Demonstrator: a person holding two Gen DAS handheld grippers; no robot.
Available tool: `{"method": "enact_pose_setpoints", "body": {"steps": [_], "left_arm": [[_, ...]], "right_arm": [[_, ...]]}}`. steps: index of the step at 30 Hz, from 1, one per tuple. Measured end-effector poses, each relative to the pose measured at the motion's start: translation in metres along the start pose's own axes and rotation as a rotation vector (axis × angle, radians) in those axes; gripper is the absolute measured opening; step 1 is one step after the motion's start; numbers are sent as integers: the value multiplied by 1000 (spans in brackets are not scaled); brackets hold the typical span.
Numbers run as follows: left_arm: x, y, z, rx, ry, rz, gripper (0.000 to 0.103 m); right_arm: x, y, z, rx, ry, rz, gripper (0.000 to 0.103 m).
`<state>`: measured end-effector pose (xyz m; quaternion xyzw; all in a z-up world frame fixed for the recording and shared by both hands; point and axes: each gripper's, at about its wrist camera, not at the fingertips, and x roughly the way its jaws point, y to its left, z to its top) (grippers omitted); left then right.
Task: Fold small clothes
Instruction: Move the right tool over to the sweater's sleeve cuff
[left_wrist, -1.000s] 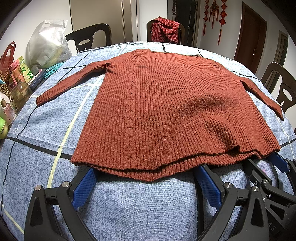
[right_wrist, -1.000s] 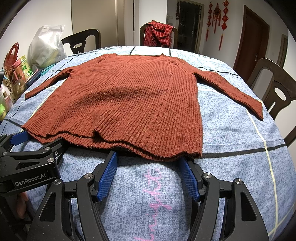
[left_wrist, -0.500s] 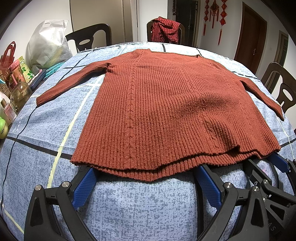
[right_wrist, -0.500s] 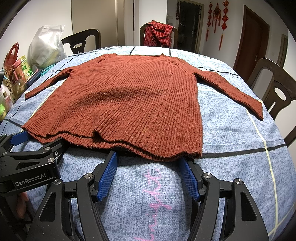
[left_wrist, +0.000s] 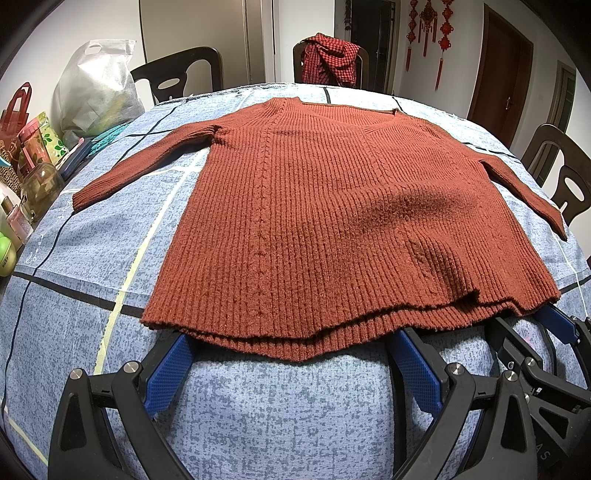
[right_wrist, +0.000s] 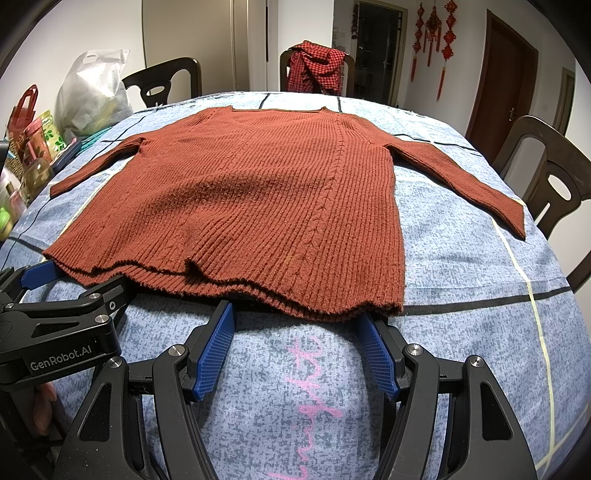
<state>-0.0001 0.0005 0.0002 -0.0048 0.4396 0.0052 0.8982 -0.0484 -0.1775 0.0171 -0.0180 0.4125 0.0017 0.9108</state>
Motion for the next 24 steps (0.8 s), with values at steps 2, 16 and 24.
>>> {"method": "enact_pose_setpoints", "body": {"steps": [2, 16, 24], "left_arm": [[0, 0, 0, 0, 0, 0, 101], [-7, 8, 0, 57, 25, -96, 101], [-28, 45, 12, -18, -25, -121, 101]], "right_arm": [[1, 0, -1, 0, 0, 0, 67], [2, 0, 4, -59, 39, 36, 67], [-39, 27, 30, -229, -124, 115, 67]]}}
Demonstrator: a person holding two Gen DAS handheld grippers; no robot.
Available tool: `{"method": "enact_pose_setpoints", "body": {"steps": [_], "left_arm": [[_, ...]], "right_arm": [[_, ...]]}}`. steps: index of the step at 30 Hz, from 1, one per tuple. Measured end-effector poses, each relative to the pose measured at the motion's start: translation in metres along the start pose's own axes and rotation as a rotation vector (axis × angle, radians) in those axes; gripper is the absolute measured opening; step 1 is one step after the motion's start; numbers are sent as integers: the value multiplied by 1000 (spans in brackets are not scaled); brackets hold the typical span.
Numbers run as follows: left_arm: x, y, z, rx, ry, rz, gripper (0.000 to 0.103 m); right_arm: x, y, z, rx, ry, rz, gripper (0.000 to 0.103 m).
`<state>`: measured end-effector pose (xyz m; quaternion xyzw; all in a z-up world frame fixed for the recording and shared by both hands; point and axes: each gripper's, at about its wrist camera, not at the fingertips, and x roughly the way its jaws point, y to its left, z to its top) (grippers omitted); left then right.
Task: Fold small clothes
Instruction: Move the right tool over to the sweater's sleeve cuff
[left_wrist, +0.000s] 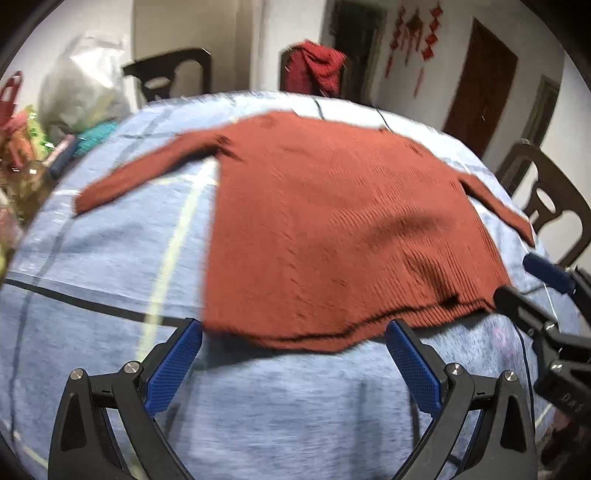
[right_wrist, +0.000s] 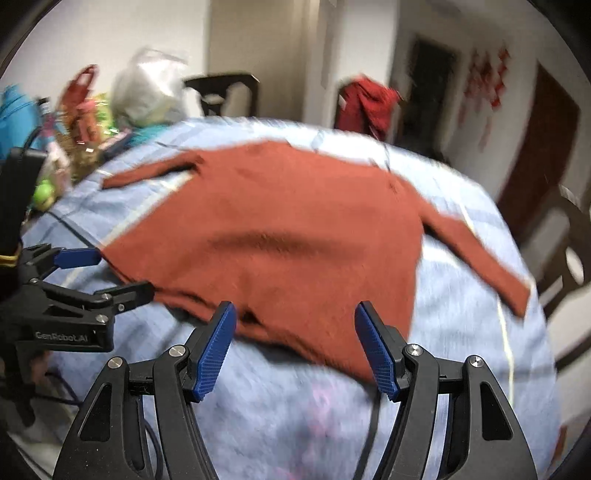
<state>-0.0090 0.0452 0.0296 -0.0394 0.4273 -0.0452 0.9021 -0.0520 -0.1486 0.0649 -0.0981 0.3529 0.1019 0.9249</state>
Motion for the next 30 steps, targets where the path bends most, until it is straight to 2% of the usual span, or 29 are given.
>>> {"method": "enact_pose_setpoints", "body": {"steps": [3, 8, 13, 16, 20, 25, 30], "left_arm": [[-17, 28, 10, -77, -59, 28, 101], [-28, 66, 20, -134, -96, 111, 101], [-37, 107, 29, -220, -125, 120, 101], [-45, 130, 34, -267, -142, 107, 101], [-52, 155, 40, -288, -167, 187, 101], [-50, 181, 43, -342, -175, 247, 101], [-40, 197, 43, -350, -152, 308, 101]], "right_arm": [[6, 14, 23, -73, -25, 24, 67], [32, 35, 58, -123, -34, 111, 67], [57, 55, 90, -161, -57, 179, 67], [76, 66, 104, -188, -29, 158, 67], [101, 84, 121, -221, -6, 246, 67], [127, 119, 135, -291, 5, 324, 67], [154, 164, 146, -395, 30, 426, 67]]}}
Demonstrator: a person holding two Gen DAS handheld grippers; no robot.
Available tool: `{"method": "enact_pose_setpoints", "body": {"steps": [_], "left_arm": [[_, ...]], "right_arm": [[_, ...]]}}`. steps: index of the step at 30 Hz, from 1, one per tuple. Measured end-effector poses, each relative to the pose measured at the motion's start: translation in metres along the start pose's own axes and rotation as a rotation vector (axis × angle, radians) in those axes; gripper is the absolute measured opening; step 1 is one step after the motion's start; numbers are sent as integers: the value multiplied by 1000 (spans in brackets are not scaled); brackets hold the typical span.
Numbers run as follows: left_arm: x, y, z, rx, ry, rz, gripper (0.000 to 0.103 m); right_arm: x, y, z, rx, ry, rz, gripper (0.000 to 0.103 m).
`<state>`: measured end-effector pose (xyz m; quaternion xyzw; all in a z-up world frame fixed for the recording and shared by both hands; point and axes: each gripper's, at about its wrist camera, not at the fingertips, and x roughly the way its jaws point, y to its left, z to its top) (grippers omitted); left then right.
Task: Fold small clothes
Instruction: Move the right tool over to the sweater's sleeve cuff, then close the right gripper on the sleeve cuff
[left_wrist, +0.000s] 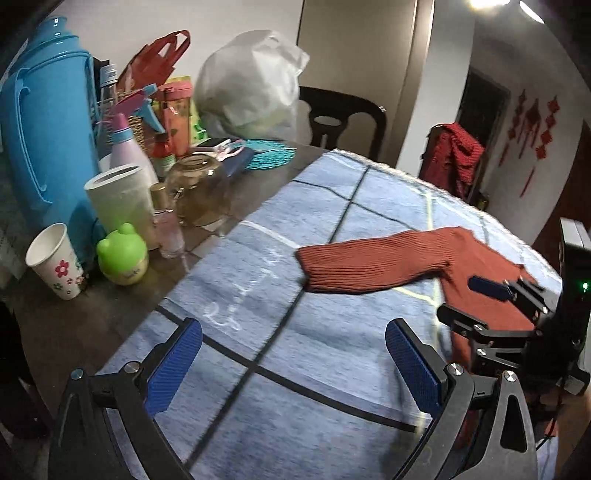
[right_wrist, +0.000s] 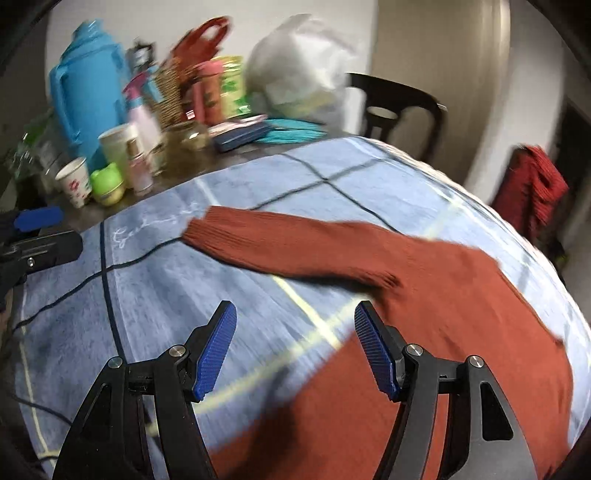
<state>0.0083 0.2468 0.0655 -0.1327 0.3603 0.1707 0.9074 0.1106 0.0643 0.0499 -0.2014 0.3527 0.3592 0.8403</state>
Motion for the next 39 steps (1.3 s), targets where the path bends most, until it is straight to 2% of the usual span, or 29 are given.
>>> {"method": "enact_pose_setpoints", "body": {"steps": [3, 5, 14, 18, 21, 23, 25, 29, 31, 34, 39], "left_arm": [[9, 4, 3, 3, 12, 26, 101], [14, 9, 5, -26, 25, 10, 101], [30, 20, 6, -54, 54, 38, 101], [34, 23, 5, -62, 66, 32, 101], [36, 26, 6, -69, 73, 39, 101], [37, 28, 7, -75, 74, 43, 101], [39, 28, 8, -80, 73, 40, 101], [41, 27, 9, -89, 77, 34, 101], [42, 25, 10, -89, 80, 32, 101], [42, 22, 10, -77, 79, 34, 101], [47, 14, 14, -78, 85, 16, 101]], "right_arm": [[21, 18, 14, -82, -1, 44, 67], [33, 25, 21, -102, 8, 78, 67], [69, 51, 38, -188, 31, 145, 66], [83, 56, 42, -203, 53, 158, 60], [92, 55, 45, -193, 66, 164, 48], [93, 54, 47, -190, 64, 168, 46], [94, 54, 48, -187, 62, 173, 39], [95, 56, 48, -197, 65, 171, 34], [95, 55, 49, -195, 60, 167, 23], [93, 53, 49, -182, 45, 160, 15], [85, 42, 51, -133, 10, 159, 11]]}}
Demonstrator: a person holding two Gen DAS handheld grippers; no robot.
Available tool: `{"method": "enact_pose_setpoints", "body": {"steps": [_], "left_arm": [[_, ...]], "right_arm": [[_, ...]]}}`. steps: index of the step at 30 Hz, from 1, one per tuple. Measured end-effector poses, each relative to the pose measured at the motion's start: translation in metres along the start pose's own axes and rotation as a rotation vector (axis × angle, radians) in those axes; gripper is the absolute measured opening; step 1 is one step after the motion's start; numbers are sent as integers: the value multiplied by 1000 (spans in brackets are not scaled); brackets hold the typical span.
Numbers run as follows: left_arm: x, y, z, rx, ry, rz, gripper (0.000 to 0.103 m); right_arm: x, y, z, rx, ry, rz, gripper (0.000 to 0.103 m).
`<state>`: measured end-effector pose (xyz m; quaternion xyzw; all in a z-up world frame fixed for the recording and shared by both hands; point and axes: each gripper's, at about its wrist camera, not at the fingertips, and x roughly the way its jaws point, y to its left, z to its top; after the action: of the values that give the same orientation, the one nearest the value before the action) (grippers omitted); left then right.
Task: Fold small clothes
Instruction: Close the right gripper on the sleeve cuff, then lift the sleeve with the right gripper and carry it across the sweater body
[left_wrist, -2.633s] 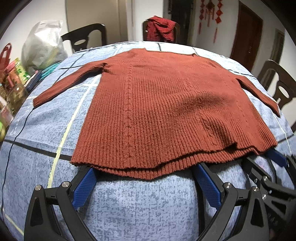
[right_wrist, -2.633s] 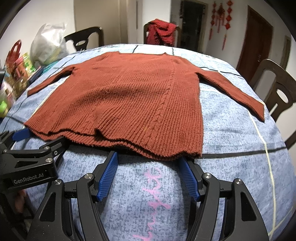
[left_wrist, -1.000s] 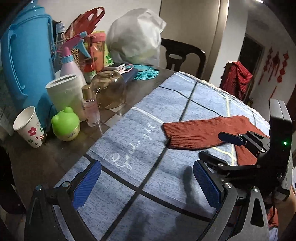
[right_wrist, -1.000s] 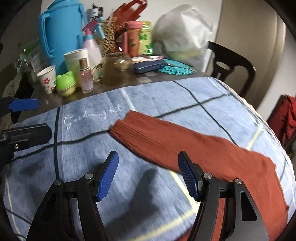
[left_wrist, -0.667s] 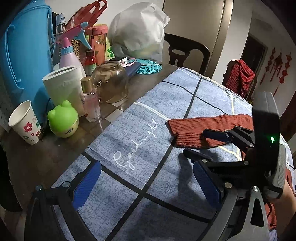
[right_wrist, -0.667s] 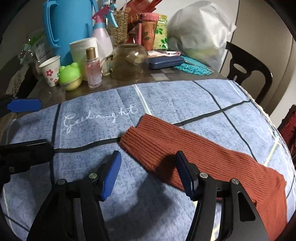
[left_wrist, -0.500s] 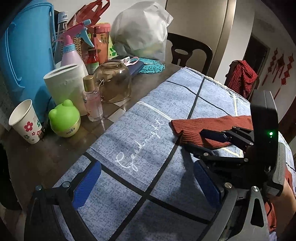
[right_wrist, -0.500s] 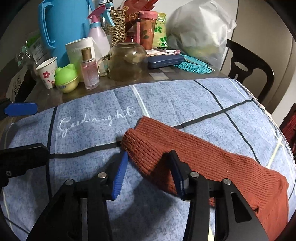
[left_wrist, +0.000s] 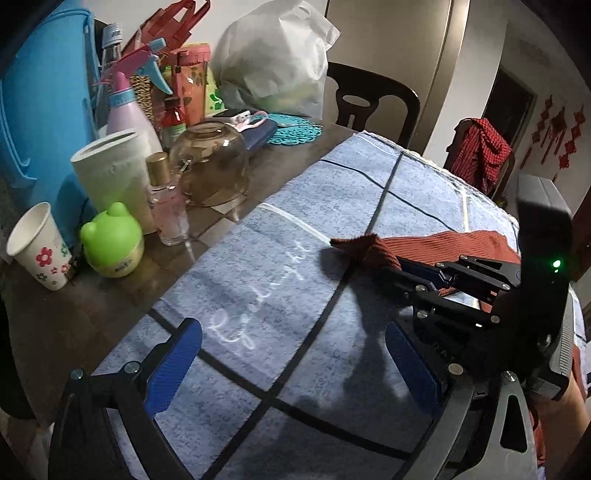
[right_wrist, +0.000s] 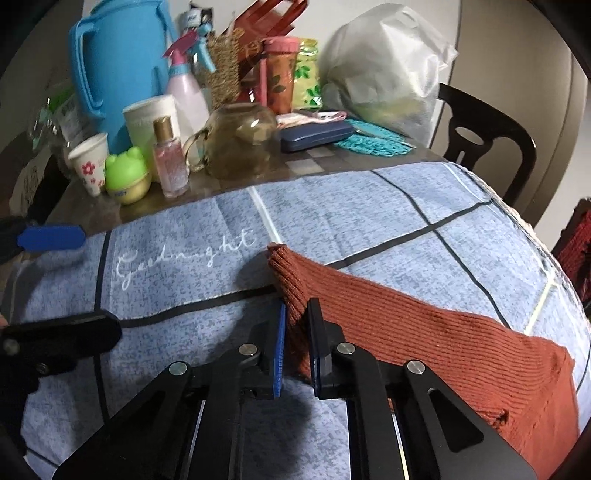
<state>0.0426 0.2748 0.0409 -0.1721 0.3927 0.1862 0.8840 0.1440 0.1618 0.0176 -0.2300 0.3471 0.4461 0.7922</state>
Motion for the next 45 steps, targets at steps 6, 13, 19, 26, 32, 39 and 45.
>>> {"method": "enact_pose_setpoints", "body": {"steps": [6, 13, 19, 26, 32, 39, 45], "left_arm": [[4, -15, 6, 7, -1, -52, 101], [12, -37, 16, 42, 8, -99, 101], [22, -60, 24, 73, 20, -135, 101], [31, -93, 34, 122, 27, -168, 101], [40, -116, 44, 162, 27, -169, 101], [56, -139, 55, 177, 36, -171, 101], [65, -166, 60, 250, 55, -162, 101]], "right_arm": [[-23, -32, 0, 138, -42, 22, 11], [-60, -78, -16, 312, -101, 18, 10], [-84, -115, -36, 442, -138, -37, 11], [-108, -141, -58, 538, -188, -67, 11], [-125, -160, -78, 611, -212, -121, 11], [-142, -178, -97, 677, -233, -166, 11], [-150, -190, -113, 713, -236, -208, 11]]}}
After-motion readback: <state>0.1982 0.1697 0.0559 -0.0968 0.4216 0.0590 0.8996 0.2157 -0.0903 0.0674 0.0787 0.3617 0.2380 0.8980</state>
